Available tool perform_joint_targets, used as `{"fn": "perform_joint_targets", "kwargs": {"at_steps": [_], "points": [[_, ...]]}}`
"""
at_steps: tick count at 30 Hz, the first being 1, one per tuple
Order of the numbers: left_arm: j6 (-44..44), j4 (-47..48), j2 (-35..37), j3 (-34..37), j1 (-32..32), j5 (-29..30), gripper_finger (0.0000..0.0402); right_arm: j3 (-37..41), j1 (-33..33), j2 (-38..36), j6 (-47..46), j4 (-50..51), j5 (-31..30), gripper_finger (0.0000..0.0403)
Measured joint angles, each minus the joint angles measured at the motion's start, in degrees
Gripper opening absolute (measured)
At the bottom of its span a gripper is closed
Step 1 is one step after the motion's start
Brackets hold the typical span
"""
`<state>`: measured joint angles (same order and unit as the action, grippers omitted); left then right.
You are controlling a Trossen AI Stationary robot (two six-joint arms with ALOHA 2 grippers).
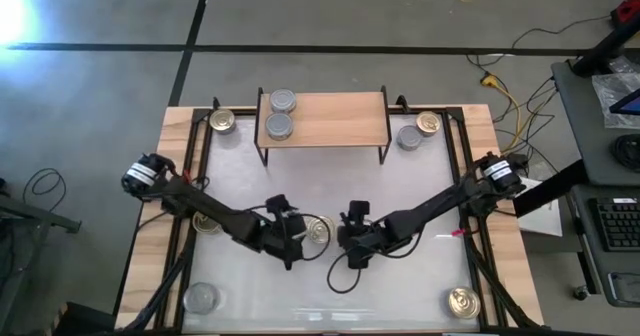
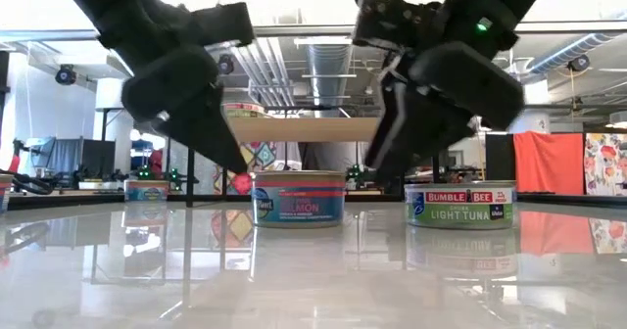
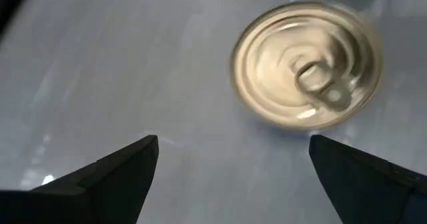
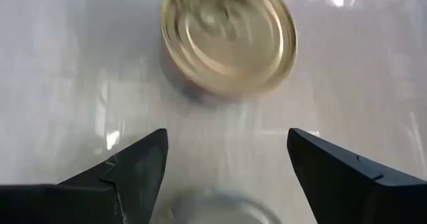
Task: Stack canned seafood by type on shelf
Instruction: Stack the green tuna can on top of the green tuna can on the shelf
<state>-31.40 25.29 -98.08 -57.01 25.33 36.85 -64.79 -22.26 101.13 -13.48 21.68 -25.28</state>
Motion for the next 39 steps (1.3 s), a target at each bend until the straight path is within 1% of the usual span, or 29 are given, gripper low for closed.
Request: {"fn": "perform_joint_targets", "kwargs": {"at_steps": [3,7,10,14,18,21,23,26,29,31,33,36,39], "points": [[-4.79,6.22,1.61,0.15,1.3,1.67,0.0372,2.26,-0.69,-2.77,-1.91,0.99,0.02,0.0309],[-12.38,11.93,2.91,0.15,3.15,4.49,0.0372,6.44,-1.63,-6.63,-5.57,1.44,0.06,0.0308],[-16.65,12.22,2.82,0.15,4.54,5.0,0.0372,9.66,-2.6,-9.47,-8.93,1.59,-0.05,0.03],[-21.41,9.29,1.45,0.17,6.84,5.86,0.0372,13.45,-4.88,-12.39,-13.72,1.76,-0.02,0.0289],[-21.66,-1.41,-0.41,0.17,9.33,6.27,0.0372,16.67,-7.26,-14.22,-17.57,-0.98,-0.26,0.0276],[-18.05,-14.37,-3.03,0.17,10.86,6.89,0.0372,19.32,-7.9,-14.23,-19.16,-5.99,-0.24,0.0267],[-15.44,-24.27,-5.77,0.13,11.55,7.7,0.0372,20.44,-7.87,-13.41,-19.95,-10.48,-0.27,0.0261],[-12.71,-37.11,-10.95,-0.33,11.96,7.47,0.0372,20.94,-7.87,-11.57,-19.84,-13.14,-0.02,0.0255],[-11.5,-46.02,-16.35,-1.73,12.19,6.32,0.0372,20.76,-8.53,-10.32,-19.51,-16.28,1.71,0.025],[-11.13,-47.63,-19.69,-3.34,12.23,5.33,0.0372,20.76,-9.66,-10.05,-19.47,-17.47,2.07,0.0248],[-10.9,-46.93,-22.66,-5.6,12.23,4.38,0.0372,20.76,-10.87,-10.02,-19.47,-18.28,2.61,0.0247],[-9.99,-45.49,-26.56,-9.0,12.1,4.39,0.0372,20.77,-12.57,-10.02,-19.44,-18.61,2.89,0.0249],[-9.49,-44.12,-28.87,-11.66,11.97,5.61,0.0372,20.83,-14.36,-10.04,-18.25,-19.26,3.25,0.0256]]}}
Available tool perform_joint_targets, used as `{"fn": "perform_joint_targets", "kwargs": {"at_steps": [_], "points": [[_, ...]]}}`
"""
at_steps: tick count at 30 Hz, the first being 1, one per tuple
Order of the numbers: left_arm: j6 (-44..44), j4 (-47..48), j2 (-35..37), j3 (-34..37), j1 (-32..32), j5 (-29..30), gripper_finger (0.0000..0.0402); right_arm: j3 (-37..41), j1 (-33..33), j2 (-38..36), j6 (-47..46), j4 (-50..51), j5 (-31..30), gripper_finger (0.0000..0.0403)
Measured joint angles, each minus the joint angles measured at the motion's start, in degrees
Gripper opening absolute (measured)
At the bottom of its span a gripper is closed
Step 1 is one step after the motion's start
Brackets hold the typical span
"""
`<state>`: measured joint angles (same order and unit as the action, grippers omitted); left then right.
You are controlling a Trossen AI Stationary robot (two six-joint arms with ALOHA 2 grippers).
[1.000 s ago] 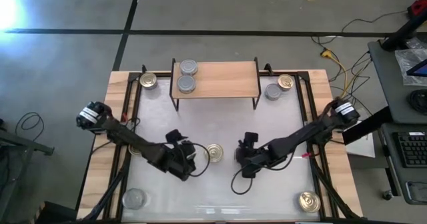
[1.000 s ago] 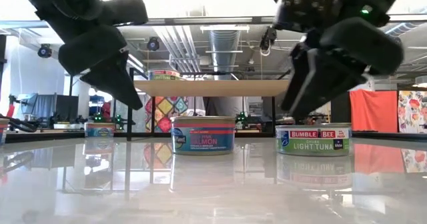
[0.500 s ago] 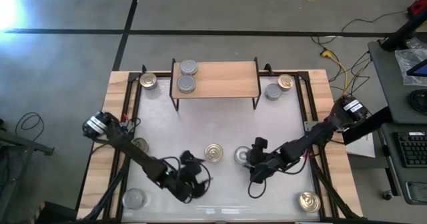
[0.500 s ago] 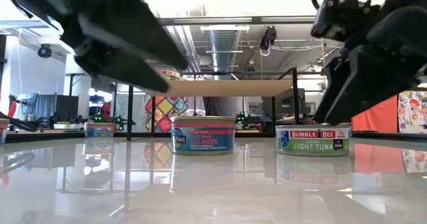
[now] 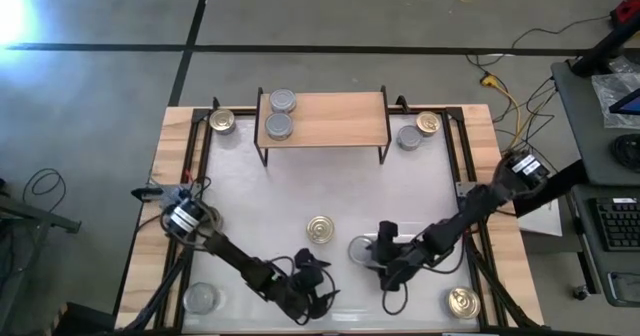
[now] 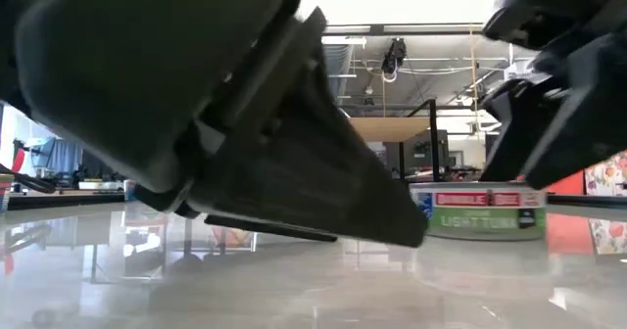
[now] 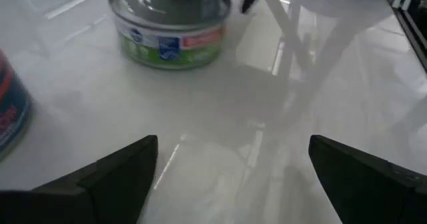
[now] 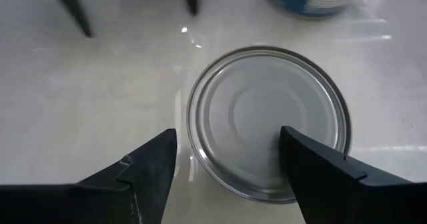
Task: Stack canned seafood by type on shelf
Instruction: Stack the green tuna can on top of the green tuna can on the shelf
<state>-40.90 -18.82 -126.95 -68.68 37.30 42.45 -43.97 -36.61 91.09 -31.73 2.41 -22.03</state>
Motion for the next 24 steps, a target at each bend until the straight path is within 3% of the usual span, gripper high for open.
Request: {"fn": "perform_joint_targets", "kwargs": {"at_steps": [7,14,24], "points": [[1.78,6.01,-0.34,-2.13,-1.58,1.18,0.0374,-0.44,-3.68,-0.42,4.75,-1.09,1.06,0.0279],[8.24,6.86,0.49,-2.72,-6.17,-8.1,0.0395,-0.7,-5.39,-2.22,3.05,0.48,0.53,0.0306],[20.59,2.86,0.49,-2.24,-9.67,-14.35,0.04,-0.87,-6.15,-2.74,-5.35,11.5,-0.98,0.0325]]}}
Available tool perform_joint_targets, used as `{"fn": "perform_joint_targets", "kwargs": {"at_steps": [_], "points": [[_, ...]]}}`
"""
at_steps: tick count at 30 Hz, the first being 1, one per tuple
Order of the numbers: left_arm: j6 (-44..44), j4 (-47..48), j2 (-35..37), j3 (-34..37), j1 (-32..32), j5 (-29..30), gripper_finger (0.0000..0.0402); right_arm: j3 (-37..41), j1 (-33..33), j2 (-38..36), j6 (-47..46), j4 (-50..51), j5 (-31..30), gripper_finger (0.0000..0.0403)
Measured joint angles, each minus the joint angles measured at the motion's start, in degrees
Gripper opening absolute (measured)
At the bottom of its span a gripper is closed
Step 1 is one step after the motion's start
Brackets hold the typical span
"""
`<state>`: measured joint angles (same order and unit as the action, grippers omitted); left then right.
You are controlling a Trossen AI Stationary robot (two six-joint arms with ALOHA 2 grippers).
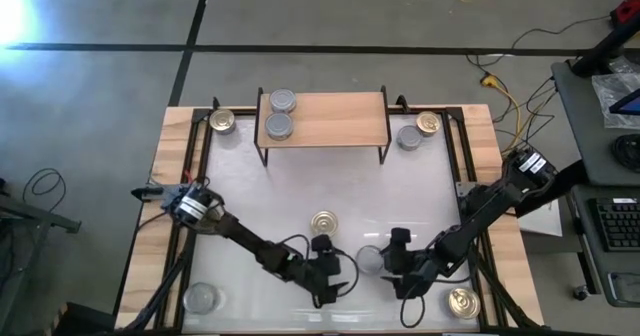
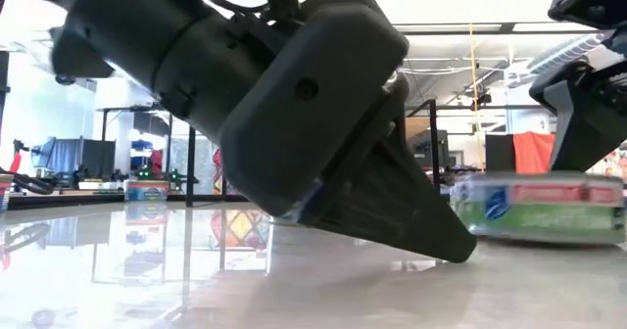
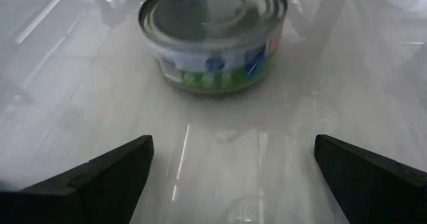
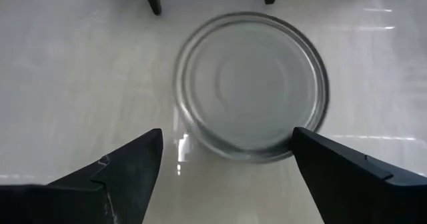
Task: Stack canned seafood by type on shelf
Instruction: Stack the green tuna can on top of the green tuna can on the shelf
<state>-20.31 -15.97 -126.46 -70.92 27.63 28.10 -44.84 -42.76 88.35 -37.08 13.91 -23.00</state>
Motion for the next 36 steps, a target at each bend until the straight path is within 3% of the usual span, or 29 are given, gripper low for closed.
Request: {"fn": "perform_joint_targets", "kwargs": {"at_steps": [8,14,22,30,36], "points": [[5.46,-5.55,-1.34,-0.02,-2.77,-4.04,0.04,-0.4,0.02,-1.39,-0.46,1.31,1.09,0.031],[5.28,-6.08,-1.74,-0.3,-2.91,-3.8,0.04,-2.08,0.0,-2.95,0.37,1.48,0.98,0.0298],[4.19,-9.96,-3.01,-0.26,-1.57,-0.49,0.04,-2.49,-1.16,-3.39,-7.25,14.94,1.13,0.0292],[7.97,-14.1,-9.23,-7.12,-2.93,-2.54,0.04,-1.3,-0.85,-1.03,-7.97,13.29,-4.94,0.0304],[10.44,-12.73,-10.76,-10.91,-3.3,-2.46,0.04,-1.29,-0.7,1.01,-4.73,8.89,-5.66,0.0315]]}}
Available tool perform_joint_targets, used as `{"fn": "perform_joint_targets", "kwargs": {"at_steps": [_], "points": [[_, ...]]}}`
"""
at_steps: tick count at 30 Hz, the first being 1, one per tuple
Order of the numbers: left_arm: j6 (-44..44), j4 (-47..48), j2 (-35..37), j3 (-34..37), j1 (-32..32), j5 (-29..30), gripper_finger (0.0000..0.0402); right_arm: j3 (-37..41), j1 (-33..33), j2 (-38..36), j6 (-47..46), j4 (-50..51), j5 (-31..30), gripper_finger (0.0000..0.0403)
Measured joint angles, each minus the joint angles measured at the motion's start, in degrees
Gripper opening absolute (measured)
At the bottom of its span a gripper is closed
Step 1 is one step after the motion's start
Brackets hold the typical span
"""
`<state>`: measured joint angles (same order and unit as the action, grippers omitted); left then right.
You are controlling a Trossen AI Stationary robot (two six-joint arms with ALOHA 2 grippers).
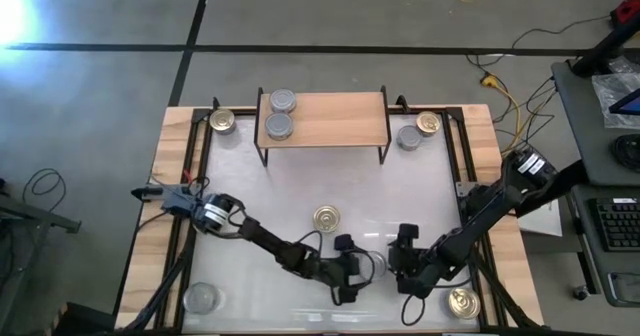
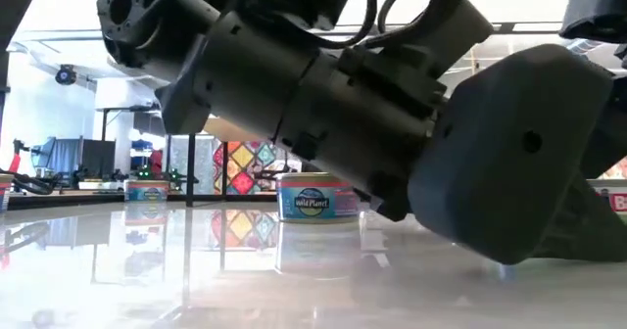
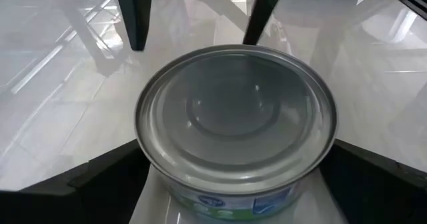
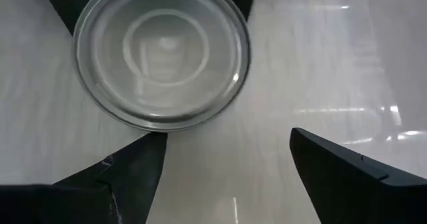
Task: Stack canned seafood by type on shelf
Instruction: Stack the green tuna can on top of the green tuna can on the shelf
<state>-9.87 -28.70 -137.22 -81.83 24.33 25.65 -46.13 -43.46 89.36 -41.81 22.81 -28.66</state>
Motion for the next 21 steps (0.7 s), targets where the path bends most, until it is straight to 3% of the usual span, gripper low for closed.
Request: {"fn": "perform_joint_targets", "kwargs": {"at_steps": [21], "points": [[-1.79,-0.67,-0.12,-0.63,-0.17,0.33,0.0398,0.24,1.77,0.73,5.58,-2.52,-3.44,0.0314]]}}
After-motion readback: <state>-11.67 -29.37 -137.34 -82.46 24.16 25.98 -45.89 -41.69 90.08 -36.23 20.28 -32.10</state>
